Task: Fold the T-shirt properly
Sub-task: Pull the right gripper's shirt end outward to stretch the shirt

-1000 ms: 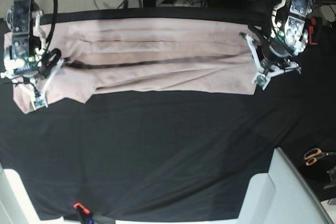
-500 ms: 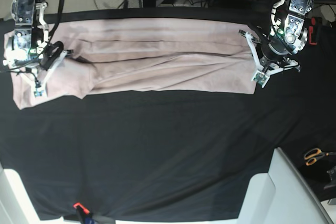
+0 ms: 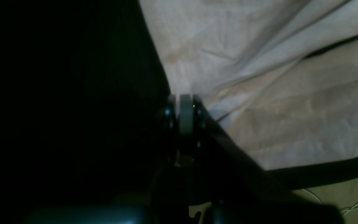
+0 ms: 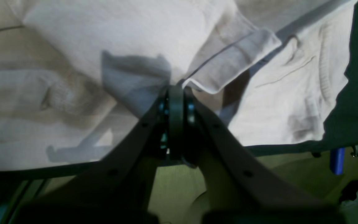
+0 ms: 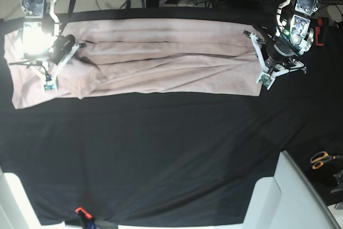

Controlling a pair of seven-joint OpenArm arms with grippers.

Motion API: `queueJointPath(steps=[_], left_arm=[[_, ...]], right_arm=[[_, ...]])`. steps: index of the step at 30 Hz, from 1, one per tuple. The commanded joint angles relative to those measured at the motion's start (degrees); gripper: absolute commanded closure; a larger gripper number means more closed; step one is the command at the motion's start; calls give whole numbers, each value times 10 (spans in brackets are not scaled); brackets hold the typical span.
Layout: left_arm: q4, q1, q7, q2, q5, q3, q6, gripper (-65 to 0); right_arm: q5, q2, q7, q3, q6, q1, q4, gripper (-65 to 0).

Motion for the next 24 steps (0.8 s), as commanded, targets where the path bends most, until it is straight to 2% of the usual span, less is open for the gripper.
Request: queueJointPath(steps=[1,16,24], left_arm=[[6,0,-6,-8,4,-4,4,0],[6,0,-6,-7,4,-4,4,0],[6,0,-6,0,4,-4,4,0]], right_arm=[[-3,0,4,2,-2,5,5,0],[-2,-5,4,13,-2,-5,1,0],[-2,-10,23,15,-2,0,-31,-5]])
